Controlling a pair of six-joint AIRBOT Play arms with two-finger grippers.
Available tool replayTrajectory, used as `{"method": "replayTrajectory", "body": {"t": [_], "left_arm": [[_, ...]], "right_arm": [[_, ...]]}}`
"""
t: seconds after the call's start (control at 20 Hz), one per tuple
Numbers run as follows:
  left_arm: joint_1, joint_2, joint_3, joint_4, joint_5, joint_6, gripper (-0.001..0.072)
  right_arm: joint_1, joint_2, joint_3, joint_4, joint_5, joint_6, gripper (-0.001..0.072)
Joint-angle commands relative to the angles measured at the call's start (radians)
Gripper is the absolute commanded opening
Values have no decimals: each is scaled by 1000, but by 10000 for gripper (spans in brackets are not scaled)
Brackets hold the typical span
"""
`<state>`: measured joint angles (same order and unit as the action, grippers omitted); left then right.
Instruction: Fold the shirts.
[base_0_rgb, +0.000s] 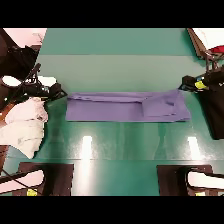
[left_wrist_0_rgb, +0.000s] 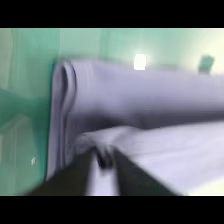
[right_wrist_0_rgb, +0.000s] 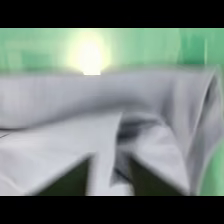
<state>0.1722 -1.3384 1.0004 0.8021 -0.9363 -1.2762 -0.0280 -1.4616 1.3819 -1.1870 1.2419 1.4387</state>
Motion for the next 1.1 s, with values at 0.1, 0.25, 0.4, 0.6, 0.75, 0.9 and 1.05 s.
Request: {"method": "replayTrajectory", "body": {"t": [0.1, 0.25, 0.4, 0.6, 0.75, 0.9, 1.05], "left_arm": [[0, -42, 115, -111, 17, 1, 595], [0, -42, 172, -111, -149, 2, 593], [0, -42, 170, -98, -219, 29, 30], [-51, -42, 170, -102, -254, 35, 22], [-163, -42, 170, -101, -238, 35, 22], [-286, -42, 170, -99, -175, 34, 22], [-377, -42, 170, -99, -110, 23, 22]], "right_arm": [[-64, -165, 215, 254, 23, 8, 397], [-126, -162, 227, 243, 169, -84, 397], [-217, -161, 168, 244, 311, -133, 397], [-337, -162, 10, 246, 312, -151, 649], [-389, -162, -107, 256, 224, -198, 649], [-402, -176, -167, 291, 191, -274, 648], [-402, -228, -166, 352, 201, -291, 648]]}}
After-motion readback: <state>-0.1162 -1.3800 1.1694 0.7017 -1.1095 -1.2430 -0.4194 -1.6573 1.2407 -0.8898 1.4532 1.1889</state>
